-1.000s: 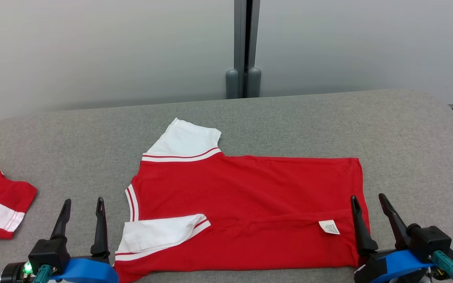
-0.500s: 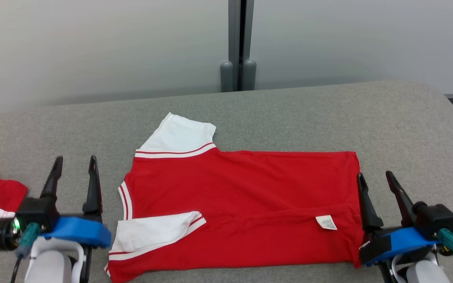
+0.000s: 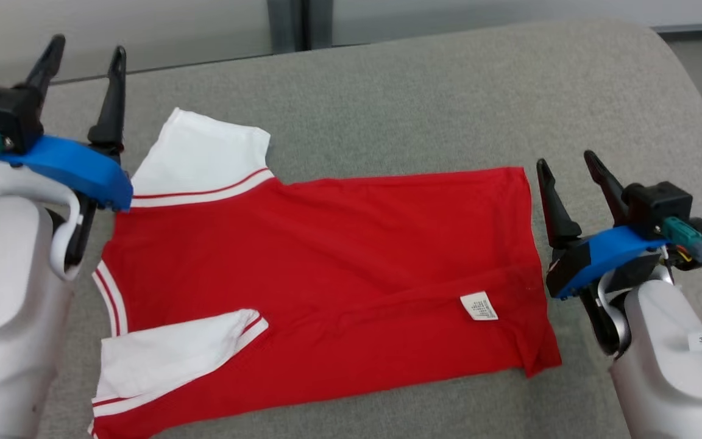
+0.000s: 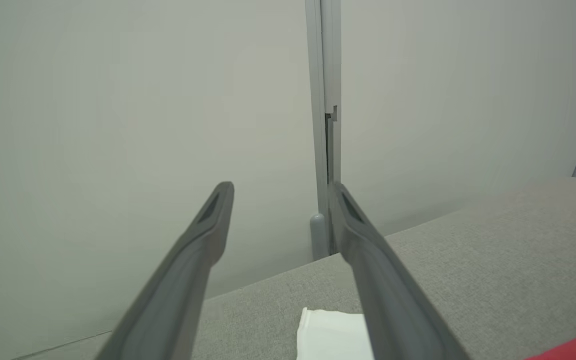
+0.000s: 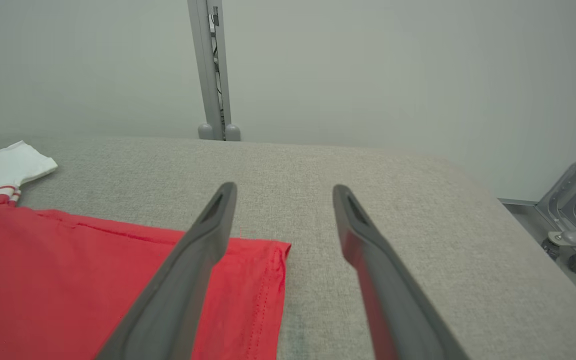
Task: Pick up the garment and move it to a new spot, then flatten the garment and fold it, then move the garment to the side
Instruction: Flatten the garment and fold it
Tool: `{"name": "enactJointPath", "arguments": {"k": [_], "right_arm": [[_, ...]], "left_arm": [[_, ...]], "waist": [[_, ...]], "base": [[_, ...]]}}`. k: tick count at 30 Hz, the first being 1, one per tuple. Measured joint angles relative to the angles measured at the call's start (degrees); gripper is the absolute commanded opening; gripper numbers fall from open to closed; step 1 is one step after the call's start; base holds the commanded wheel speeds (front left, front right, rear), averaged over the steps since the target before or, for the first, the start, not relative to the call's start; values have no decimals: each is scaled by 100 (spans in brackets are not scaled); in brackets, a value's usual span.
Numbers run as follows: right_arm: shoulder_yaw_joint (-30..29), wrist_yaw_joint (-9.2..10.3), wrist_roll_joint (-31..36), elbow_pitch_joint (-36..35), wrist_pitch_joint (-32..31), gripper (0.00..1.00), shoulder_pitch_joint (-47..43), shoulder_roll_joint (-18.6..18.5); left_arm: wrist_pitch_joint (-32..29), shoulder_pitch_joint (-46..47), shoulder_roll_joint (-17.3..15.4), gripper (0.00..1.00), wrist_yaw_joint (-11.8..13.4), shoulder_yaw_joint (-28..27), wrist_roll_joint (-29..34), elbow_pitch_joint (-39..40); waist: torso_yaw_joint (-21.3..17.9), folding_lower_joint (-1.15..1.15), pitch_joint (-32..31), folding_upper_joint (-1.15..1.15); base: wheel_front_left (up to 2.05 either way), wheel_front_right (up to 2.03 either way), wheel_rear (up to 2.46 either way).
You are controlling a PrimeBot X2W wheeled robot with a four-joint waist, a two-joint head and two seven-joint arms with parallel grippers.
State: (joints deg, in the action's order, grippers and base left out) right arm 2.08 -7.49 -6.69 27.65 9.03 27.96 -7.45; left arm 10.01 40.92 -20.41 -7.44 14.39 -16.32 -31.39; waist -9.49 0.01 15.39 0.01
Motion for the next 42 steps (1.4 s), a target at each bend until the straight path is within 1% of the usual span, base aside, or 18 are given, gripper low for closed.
{"name": "enactJointPath", "arguments": {"k": [1, 2, 3, 6, 9, 17, 22, 27, 32, 33, 34, 35, 36, 38, 42], "right_arm": [[113, 0, -10, 108, -68, 100, 225, 2], [113, 0, -10, 108, -68, 100, 225, 2], [215, 0, -51, 197, -65, 100, 419, 20], [347, 0, -120, 324, -35, 100, 670, 66], [474, 0, -280, 424, 4, 100, 895, 111], [754, 0, -421, 530, 146, 100, 1251, 199], [917, 0, -508, 616, 234, 100, 1436, 256], [1034, 0, -560, 701, 294, 100, 1564, 274], [1081, 0, -592, 793, 345, 100, 1636, 279], [1087, 0, -595, 823, 348, 100, 1637, 275], [1094, 0, -602, 855, 349, 100, 1639, 270], [1105, 0, -603, 879, 350, 100, 1642, 264], [1117, 0, -611, 913, 360, 100, 1646, 258], [1145, 0, -622, 968, 360, 100, 1660, 244], [1222, 0, -683, 1084, 221, 100, 1659, 163]], "left_arm": [[-154, 385, -165, 100, 0, 277, -298, -160], [-154, 385, -165, 100, 0, 277, -298, -160], [-354, 734, -327, 100, 0, 578, -501, -359], [-655, 1136, -498, 100, 0, 985, -906, -643], [-912, 1527, -682, 100, 0, 1390, -1159, -927], [-1361, 1952, -817, 100, 0, 2098, -1846, -1610], [-1530, 2026, -868, 100, 0, 2488, -2287, -1835], [-1755, 2116, -951, 100, 0, 2805, -2686, -1982], [-1878, 2190, -933, 100, 0, 2936, -3233, -1991], [-1917, 2208, -935, 96, 0, 3002, -3292, -1984], [-1958, 2219, -932, 64, 1, 3056, -3377, -1981], [-1975, 2226, -935, 18, 1, 3100, -3450, -1985], [-1975, 2229, -942, 0, 1, 3156, -3493, -1992], [-1962, 2230, -953, 0, 1, 3306, -3549, -1990], [-1685, 2223, -983, 0, 0, 3505, -3642, -1985]], "waist": [[-80, 0, 208, 0], [-80, 0, 208, 0], [-147, 1, 393, 0], [-249, 0, 654, 0], [-349, 0, 914, 0], [-511, 0, 1367, 0], [-606, -1, 1519, 0], [-678, -2, 1591, -1], [-708, -2, 1607, -1], [-711, -2, 1603, -1], [-714, -2, 1596, -1], [-716, -1, 1584, -1], [-718, -2, 1566, -1], [-723, -2, 1524, -2], [-693, -1, 1379, -1]], "base": [[0, 0, 0], [0, 0, 0], [0, 0, 0], [0, 0, 0], [0, 0, 0], [0, 0, 0], [0, 0, 0], [0, 0, 0], [0, 0, 0], [0, 0, 0], [0, 0, 0], [0, 0, 0], [0, 0, 0], [0, 0, 0], [0, 0, 0]]}}
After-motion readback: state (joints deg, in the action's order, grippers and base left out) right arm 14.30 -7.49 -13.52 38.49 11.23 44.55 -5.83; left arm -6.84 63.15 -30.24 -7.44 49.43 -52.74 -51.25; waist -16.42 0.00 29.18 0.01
